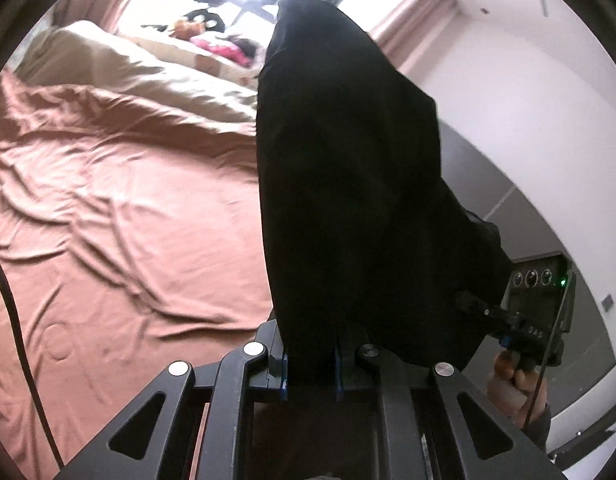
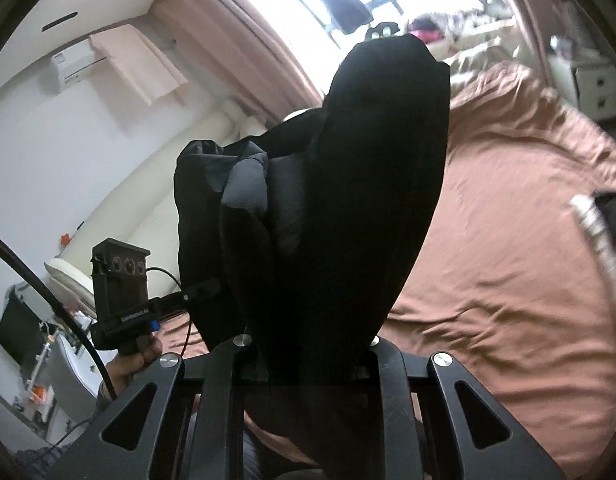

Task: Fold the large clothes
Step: 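Close both tools on the bundle and lift it off the duvet, then carry the lifted bundle with both tools onto the folded clothes stack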

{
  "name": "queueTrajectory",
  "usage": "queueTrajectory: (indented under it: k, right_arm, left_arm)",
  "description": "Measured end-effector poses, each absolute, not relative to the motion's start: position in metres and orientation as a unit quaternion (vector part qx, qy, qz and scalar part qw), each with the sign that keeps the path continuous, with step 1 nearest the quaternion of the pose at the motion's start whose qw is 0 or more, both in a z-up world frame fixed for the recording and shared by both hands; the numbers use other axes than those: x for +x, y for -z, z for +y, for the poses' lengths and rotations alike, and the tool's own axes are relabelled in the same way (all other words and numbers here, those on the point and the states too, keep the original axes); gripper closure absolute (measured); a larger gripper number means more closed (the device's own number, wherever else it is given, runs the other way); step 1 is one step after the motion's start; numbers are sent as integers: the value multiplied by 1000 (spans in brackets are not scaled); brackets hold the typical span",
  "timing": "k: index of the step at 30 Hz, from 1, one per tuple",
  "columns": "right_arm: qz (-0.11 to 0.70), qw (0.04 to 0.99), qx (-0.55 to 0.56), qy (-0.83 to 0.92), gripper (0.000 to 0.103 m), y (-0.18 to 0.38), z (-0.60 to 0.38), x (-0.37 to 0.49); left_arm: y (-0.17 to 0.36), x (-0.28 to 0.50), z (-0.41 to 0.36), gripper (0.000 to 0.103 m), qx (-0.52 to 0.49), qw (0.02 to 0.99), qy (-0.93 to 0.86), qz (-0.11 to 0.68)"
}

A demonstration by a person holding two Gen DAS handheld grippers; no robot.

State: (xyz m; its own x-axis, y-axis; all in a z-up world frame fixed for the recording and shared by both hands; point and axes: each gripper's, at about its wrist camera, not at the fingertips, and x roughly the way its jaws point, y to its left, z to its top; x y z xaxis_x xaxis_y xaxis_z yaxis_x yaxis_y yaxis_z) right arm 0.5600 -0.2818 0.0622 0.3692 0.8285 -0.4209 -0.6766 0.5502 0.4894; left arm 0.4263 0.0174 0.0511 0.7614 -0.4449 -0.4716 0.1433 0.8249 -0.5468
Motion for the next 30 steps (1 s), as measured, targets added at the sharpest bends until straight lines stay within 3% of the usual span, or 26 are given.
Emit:
queueTrajectory:
  k: [9, 20, 30]
  right_arm:
    - [290, 853, 100, -423, 87, -110, -389, 531]
    - [283, 885, 80, -362, 88, -134, -475, 544]
    - [308, 899, 90, -297, 88, -148, -482, 539]
  left_arm:
    - [-100, 444, -108, 88, -226, 905, 215, 291]
    - [-95, 498, -250, 88, -218, 889, 257, 309]
    - [-73, 548, -336, 88, -219, 862, 286, 356]
